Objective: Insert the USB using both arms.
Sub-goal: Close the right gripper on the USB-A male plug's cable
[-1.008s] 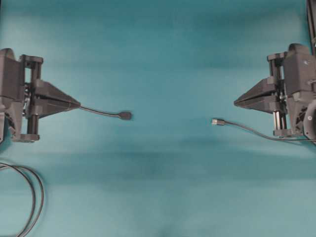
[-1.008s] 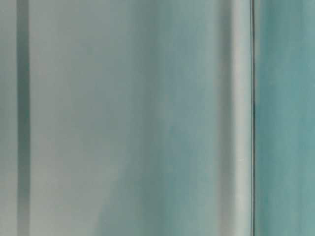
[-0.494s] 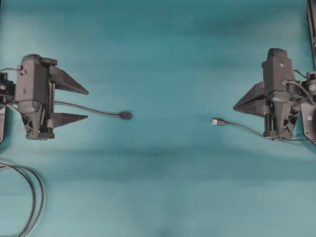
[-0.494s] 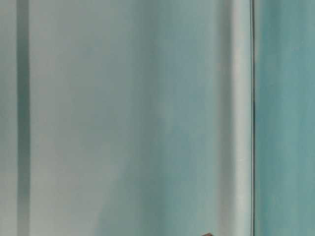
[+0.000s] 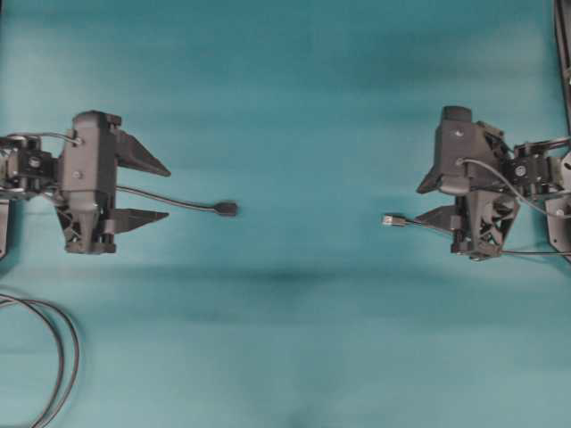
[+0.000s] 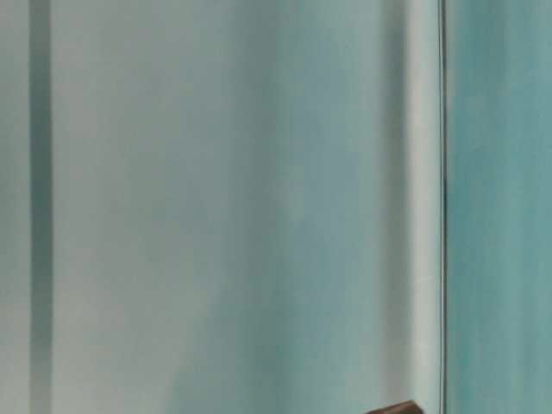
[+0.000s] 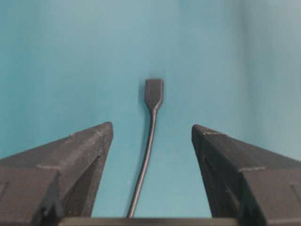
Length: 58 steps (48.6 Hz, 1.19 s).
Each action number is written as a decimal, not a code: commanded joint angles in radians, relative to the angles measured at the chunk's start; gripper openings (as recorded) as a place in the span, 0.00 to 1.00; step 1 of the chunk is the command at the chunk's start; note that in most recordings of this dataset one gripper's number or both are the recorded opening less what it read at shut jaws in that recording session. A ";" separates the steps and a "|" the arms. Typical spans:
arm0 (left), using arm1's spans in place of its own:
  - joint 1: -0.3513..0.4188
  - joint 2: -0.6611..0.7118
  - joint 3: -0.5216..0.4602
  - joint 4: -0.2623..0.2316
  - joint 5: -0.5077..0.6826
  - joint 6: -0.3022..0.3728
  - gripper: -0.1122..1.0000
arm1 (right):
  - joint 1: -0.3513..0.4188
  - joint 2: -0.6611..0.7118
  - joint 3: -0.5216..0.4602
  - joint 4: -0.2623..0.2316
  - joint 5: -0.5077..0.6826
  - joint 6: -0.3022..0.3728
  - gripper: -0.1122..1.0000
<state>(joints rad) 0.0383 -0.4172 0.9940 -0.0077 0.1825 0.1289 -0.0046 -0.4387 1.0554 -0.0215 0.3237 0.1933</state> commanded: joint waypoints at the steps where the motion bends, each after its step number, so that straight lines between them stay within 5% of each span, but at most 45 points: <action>1: 0.003 0.018 -0.029 -0.002 -0.009 0.014 0.83 | 0.000 0.023 -0.032 -0.003 -0.006 0.002 0.60; 18: 0.003 0.120 -0.064 -0.002 -0.012 0.017 0.83 | 0.000 0.156 -0.058 -0.003 -0.006 0.002 0.61; 58: 0.014 0.124 -0.054 -0.002 -0.037 0.017 0.83 | 0.015 0.319 -0.089 -0.003 -0.057 0.055 0.61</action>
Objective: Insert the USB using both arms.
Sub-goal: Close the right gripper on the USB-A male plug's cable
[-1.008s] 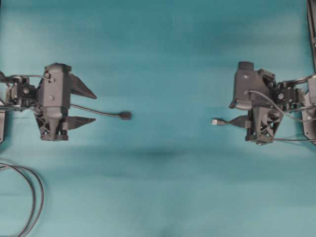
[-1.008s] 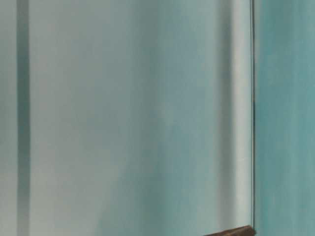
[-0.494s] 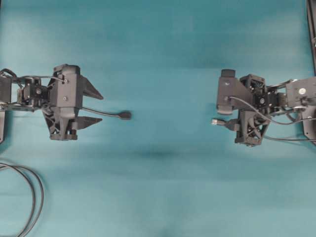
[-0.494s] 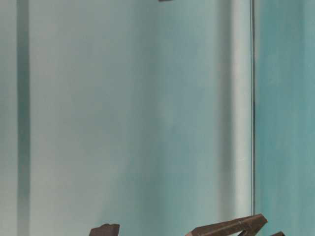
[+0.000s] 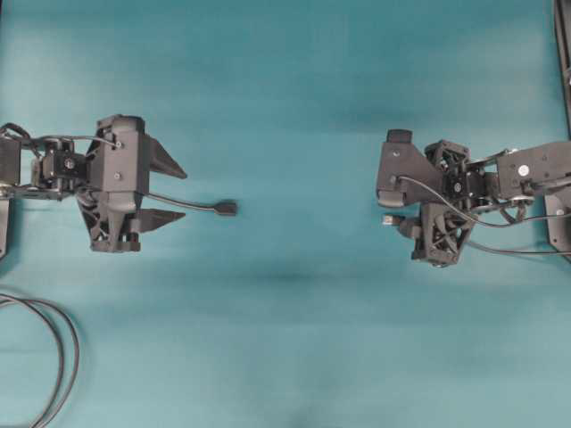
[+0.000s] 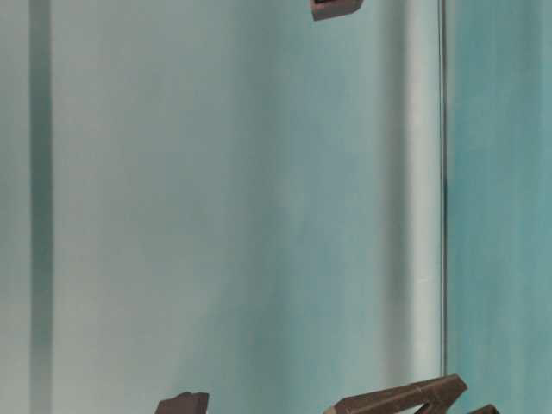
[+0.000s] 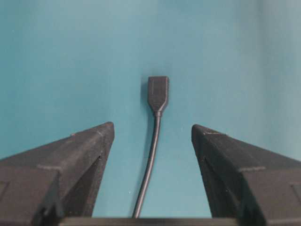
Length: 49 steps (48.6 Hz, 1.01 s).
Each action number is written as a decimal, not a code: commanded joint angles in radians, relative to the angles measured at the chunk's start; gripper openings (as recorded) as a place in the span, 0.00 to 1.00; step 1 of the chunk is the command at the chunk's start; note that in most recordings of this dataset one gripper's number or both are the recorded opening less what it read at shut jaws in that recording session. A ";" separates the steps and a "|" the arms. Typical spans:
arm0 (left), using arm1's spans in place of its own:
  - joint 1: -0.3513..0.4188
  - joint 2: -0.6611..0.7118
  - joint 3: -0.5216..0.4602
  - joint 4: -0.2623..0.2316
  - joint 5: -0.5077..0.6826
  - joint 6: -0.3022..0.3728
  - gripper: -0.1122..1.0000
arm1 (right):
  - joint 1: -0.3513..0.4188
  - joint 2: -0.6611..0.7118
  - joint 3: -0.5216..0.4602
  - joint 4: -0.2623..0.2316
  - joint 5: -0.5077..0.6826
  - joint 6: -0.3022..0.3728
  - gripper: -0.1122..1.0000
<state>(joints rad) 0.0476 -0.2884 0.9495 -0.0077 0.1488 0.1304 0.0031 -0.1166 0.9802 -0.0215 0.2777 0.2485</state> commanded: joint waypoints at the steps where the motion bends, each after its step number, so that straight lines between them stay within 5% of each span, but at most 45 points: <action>1: 0.005 -0.005 -0.008 -0.002 -0.005 0.015 0.83 | 0.009 -0.002 -0.014 -0.003 -0.012 0.002 0.61; 34: 0.006 0.035 -0.011 -0.002 -0.006 0.026 0.83 | 0.017 0.063 0.002 -0.003 -0.009 0.002 0.59; 44: 0.006 0.149 -0.067 -0.002 -0.040 0.146 0.83 | 0.025 0.061 -0.003 -0.003 0.023 -0.003 0.38; 49: 0.017 0.181 -0.078 -0.002 -0.067 0.149 0.81 | 0.028 0.063 -0.008 -0.003 0.023 -0.003 0.34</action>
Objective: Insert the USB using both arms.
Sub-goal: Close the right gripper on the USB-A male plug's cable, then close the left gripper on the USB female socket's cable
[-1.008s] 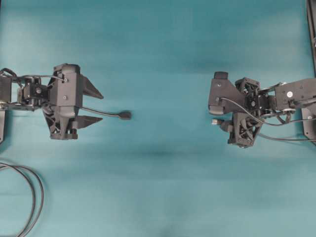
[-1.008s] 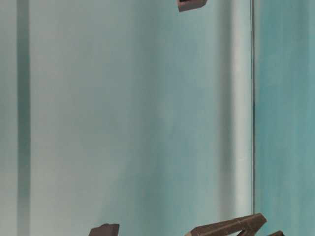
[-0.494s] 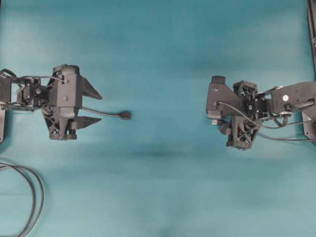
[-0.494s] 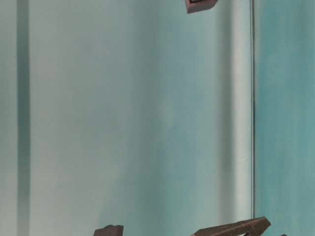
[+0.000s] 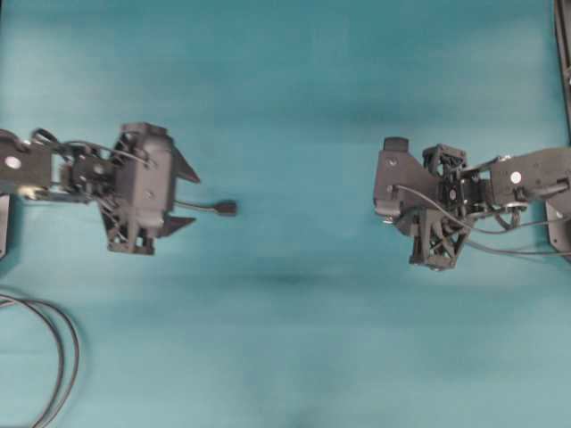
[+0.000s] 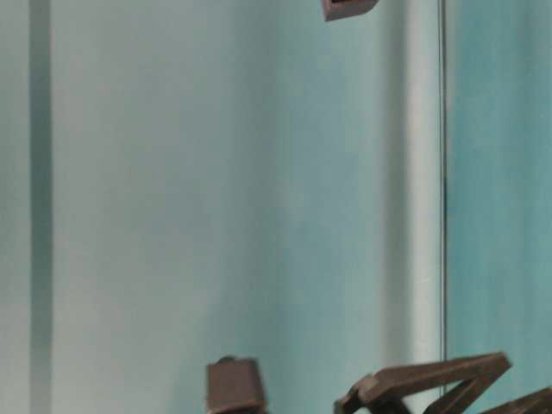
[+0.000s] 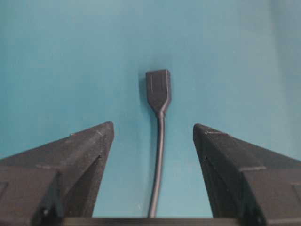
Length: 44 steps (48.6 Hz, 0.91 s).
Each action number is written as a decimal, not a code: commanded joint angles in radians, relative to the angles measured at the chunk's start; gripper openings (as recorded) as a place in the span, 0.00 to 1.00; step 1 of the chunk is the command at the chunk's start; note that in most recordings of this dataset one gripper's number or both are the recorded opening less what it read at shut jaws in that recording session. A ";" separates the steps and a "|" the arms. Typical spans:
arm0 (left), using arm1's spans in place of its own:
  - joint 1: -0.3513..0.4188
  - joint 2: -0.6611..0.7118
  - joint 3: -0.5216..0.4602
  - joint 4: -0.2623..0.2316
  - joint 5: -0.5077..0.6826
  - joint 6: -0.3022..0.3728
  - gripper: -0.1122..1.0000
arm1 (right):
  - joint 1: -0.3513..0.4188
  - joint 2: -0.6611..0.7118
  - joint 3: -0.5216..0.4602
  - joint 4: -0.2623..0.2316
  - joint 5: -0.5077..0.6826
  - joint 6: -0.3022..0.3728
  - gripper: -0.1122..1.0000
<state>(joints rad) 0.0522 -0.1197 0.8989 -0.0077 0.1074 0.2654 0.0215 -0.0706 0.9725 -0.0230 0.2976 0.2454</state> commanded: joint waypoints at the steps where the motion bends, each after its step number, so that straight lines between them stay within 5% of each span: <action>1: 0.015 0.015 -0.028 -0.003 -0.026 0.012 0.81 | 0.009 0.017 -0.003 -0.002 0.003 0.000 0.34; 44: -0.003 0.167 -0.104 -0.012 -0.002 0.008 0.79 | 0.012 0.015 -0.017 -0.002 0.003 0.002 0.30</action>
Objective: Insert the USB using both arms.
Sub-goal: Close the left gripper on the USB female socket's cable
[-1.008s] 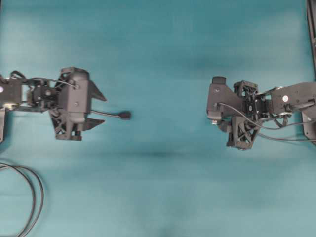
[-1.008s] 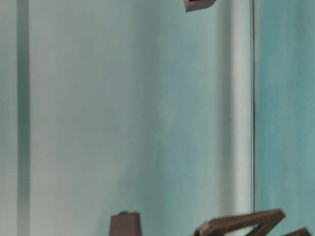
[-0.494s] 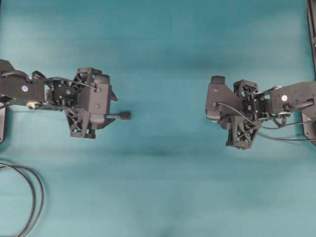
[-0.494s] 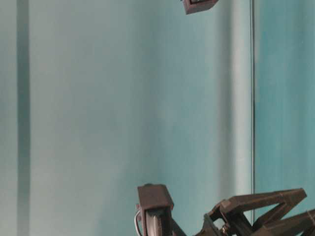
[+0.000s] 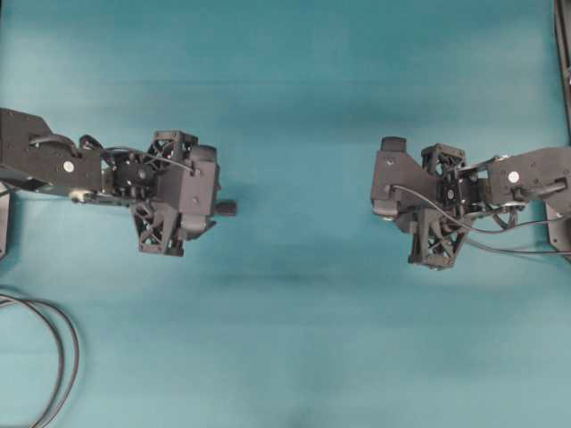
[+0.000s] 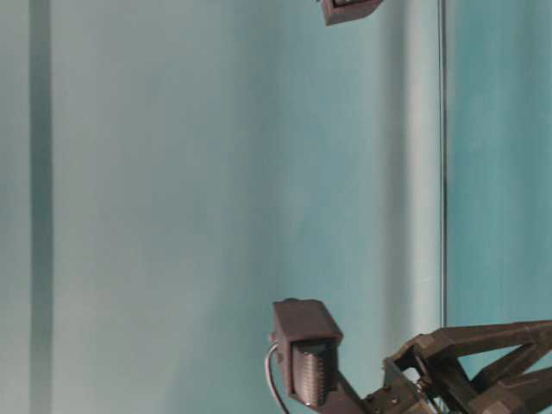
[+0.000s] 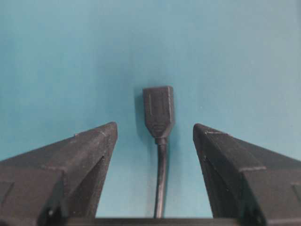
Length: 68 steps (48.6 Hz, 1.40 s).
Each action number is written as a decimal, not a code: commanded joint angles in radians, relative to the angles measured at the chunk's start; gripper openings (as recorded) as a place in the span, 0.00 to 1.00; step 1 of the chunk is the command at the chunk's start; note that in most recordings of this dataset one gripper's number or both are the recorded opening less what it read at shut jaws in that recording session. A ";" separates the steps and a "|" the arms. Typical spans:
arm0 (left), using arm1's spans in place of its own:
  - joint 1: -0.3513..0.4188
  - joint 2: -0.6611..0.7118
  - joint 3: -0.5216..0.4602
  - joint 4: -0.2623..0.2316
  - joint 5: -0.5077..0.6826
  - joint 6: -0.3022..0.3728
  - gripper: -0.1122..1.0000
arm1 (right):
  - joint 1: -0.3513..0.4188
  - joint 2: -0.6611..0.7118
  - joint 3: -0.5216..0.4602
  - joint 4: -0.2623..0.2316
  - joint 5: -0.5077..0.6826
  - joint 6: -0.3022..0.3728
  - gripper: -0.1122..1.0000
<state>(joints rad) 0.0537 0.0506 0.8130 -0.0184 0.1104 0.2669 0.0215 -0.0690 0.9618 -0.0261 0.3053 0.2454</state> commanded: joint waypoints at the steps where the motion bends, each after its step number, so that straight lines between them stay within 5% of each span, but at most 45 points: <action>1: -0.005 0.000 -0.020 -0.002 -0.005 0.006 0.79 | 0.012 0.014 -0.006 0.002 -0.005 0.002 0.30; 51: -0.009 0.095 -0.057 -0.002 -0.009 -0.008 0.77 | 0.029 0.006 -0.012 0.002 -0.005 0.000 0.30; 64: -0.015 0.097 -0.049 -0.002 -0.011 -0.002 0.36 | 0.038 0.006 -0.028 0.002 -0.003 0.000 0.30; 68: -0.015 0.100 -0.048 -0.002 -0.012 0.000 0.31 | 0.040 0.006 -0.034 0.002 -0.003 0.000 0.30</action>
<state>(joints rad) 0.0337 0.1365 0.7670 -0.0215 0.1043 0.2638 0.0322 -0.0660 0.9495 -0.0276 0.3083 0.2439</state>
